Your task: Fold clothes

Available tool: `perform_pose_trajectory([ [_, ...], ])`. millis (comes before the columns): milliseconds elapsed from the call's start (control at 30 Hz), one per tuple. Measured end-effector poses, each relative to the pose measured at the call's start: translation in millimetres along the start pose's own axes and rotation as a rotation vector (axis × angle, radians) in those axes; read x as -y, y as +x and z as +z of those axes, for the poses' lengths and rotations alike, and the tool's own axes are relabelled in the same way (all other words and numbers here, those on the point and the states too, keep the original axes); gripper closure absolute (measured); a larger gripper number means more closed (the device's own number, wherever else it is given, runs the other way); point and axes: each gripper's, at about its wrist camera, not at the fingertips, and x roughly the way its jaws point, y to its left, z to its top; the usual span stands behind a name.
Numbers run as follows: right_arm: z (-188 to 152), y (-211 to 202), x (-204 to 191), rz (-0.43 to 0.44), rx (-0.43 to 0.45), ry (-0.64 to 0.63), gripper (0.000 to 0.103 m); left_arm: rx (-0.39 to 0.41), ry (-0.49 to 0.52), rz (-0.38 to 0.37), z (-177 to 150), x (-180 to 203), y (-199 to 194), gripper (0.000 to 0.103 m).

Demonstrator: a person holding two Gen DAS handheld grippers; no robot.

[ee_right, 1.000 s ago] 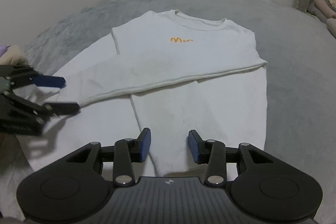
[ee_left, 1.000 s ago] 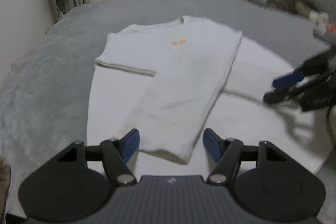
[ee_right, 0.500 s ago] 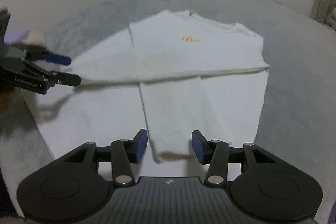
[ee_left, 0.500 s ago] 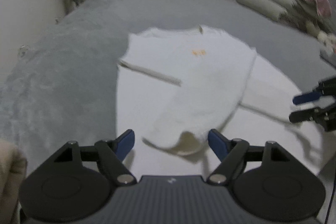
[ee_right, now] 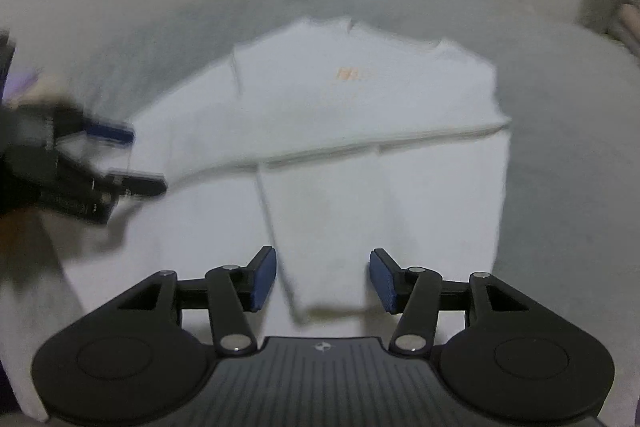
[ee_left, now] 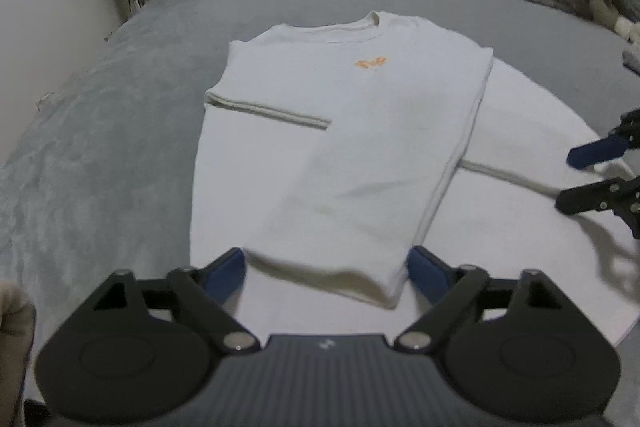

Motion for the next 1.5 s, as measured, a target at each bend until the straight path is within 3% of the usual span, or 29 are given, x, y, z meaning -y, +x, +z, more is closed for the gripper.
perform_pose_trajectory([
  [67, -2.0, 1.5, -2.9, -0.001, -0.021, -0.025, 0.051, 0.006, -0.005, 0.000, 1.6, -4.2, -3.5, 0.010],
  [233, 0.1, -13.5, 2.1, -0.011, 0.056, 0.027, 0.048, 0.039, -0.049, -0.009, 8.1, -17.7, -12.1, 0.010],
  [433, -2.1, -5.4, 4.0, -0.048, 0.012, 0.008, 0.046, 0.024, -0.079, 0.011, 11.0, -27.6, -9.1, 0.010],
  [667, 0.7, -9.7, 5.1, -0.040, 0.049, 0.003, 0.046, 0.044, -0.100, 0.014, 13.2, -33.7, -14.4, 0.010],
  [833, 1.7, -4.8, 7.2, -0.074, 0.032, 0.016, 0.046, -0.005, -0.070, -0.012, 10.1, -22.3, -5.3, 0.009],
  [900, 3.0, -7.9, 7.0, -0.074, 0.052, 0.026, 0.046, 0.022, -0.063, -0.007, 12.0, -22.8, -11.2, 0.009],
  [1000, 4.5, -13.6, 7.3, -0.068, 0.092, 0.042, 0.046, 0.077, -0.140, -0.032, 16.9, -40.7, -26.3, 0.007],
  [1133, 5.8, -11.8, 9.2, -0.086, 0.097, 0.065, 0.046, 0.087, -0.271, -0.063, 16.3, -63.7, -29.4, 0.007],
  [1267, 12.2, -1.5, 3.6, -0.090, 0.105, 0.083, 0.046, 0.040, -0.209, -0.029, 13.8, -43.0, -9.2, 0.007],
  [1400, 23.9, 9.2, -18.4, -0.103, 0.157, -0.043, 0.046, 0.009, -0.079, 0.003, 5.3, -8.5, 9.1, 0.007],
  [1500, 33.5, 19.1, -29.6, -0.100, 0.225, -0.093, 0.046, 0.009, -0.078, 0.008, 3.7, -9.0, 8.9, 0.007],
])
